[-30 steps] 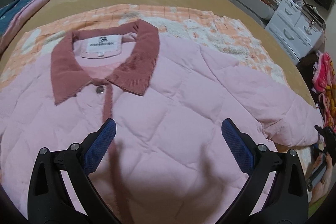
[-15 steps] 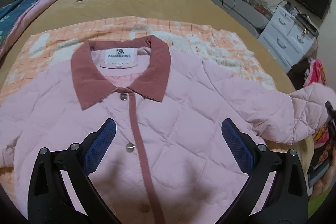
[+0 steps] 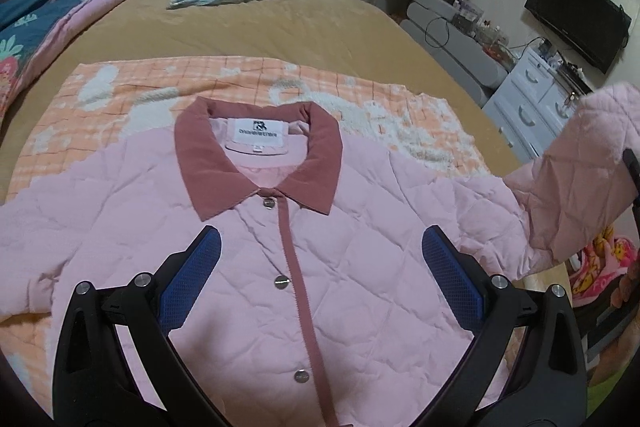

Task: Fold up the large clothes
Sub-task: 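Grasp the sleeve cuff with the right gripper and lift it, then lay the held sleeve across the jacket body and open the right gripper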

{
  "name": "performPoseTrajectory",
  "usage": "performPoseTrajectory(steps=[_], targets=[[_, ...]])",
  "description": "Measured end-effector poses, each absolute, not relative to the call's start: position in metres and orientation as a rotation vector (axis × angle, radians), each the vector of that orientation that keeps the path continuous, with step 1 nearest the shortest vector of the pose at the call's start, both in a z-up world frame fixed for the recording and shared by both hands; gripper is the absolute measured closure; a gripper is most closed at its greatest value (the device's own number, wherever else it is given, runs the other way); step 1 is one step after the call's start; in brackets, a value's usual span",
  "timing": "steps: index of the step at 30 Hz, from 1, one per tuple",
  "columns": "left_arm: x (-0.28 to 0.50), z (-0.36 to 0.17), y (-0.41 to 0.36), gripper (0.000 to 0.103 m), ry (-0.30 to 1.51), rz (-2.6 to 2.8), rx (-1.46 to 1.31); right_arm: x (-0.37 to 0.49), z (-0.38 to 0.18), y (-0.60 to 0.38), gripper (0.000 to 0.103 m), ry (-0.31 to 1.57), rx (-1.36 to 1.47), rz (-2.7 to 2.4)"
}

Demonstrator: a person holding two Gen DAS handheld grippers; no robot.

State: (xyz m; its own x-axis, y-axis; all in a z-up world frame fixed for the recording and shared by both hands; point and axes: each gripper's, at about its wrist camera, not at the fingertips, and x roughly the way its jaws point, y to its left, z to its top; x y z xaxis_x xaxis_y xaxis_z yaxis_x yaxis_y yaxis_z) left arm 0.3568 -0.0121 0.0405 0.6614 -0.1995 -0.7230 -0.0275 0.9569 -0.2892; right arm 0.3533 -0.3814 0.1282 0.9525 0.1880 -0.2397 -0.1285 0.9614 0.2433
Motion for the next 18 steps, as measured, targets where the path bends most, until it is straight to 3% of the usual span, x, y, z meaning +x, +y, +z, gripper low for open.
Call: performPoseTrajectory(steps=[18], targets=[[0.322,0.062,0.074,0.009,0.768,-0.054,-0.366,0.354,0.148,-0.239,0.086,0.307,0.095,0.361]])
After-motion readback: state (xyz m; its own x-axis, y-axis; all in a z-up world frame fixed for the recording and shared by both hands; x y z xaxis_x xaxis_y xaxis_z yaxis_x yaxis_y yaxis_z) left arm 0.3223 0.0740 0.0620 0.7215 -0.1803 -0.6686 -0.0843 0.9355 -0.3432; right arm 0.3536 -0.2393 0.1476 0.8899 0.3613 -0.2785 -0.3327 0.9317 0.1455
